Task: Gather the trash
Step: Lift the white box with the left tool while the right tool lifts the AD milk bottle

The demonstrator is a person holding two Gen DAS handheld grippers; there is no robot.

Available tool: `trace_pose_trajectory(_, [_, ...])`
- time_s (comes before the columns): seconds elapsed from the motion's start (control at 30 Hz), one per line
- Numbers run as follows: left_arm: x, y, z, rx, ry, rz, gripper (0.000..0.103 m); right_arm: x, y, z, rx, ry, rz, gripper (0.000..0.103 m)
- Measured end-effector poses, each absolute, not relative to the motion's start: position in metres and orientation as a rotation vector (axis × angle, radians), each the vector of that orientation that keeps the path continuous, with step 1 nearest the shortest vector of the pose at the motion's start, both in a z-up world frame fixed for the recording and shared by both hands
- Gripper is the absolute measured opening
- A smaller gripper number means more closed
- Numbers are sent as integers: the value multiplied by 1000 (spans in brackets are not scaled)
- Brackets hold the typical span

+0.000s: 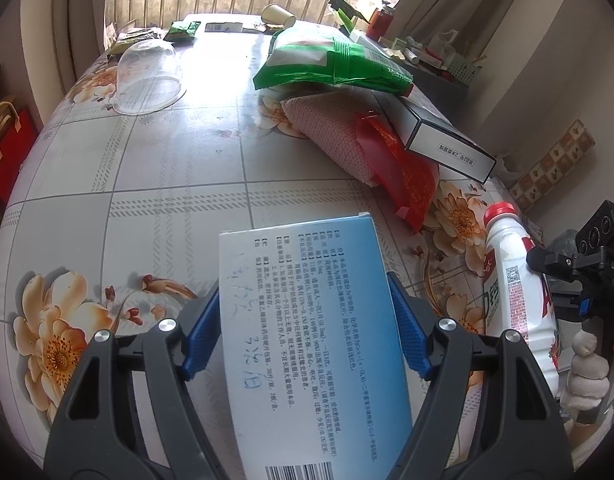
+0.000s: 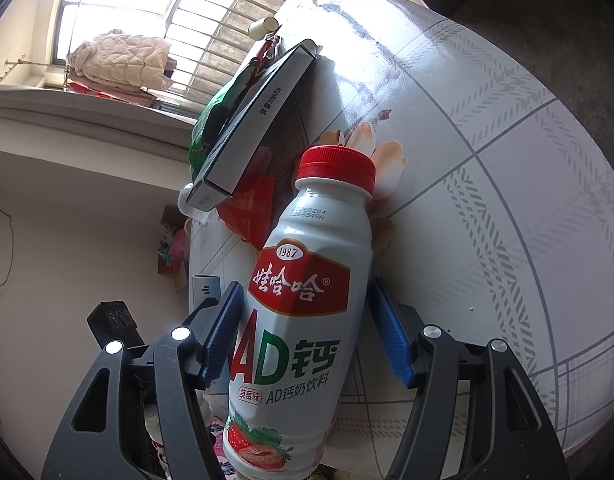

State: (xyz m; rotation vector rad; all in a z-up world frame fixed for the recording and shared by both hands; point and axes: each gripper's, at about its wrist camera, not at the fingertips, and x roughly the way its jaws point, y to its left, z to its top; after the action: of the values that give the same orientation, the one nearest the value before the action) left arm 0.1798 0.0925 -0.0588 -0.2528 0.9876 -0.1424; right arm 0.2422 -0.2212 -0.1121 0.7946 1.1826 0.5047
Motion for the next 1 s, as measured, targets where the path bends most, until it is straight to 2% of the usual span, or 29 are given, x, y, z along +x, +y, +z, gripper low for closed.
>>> trace_pose_trajectory(1.0, [177, 83, -55, -263, 989, -161, 71, 239, -224, -114, 813, 1180, 508, 62])
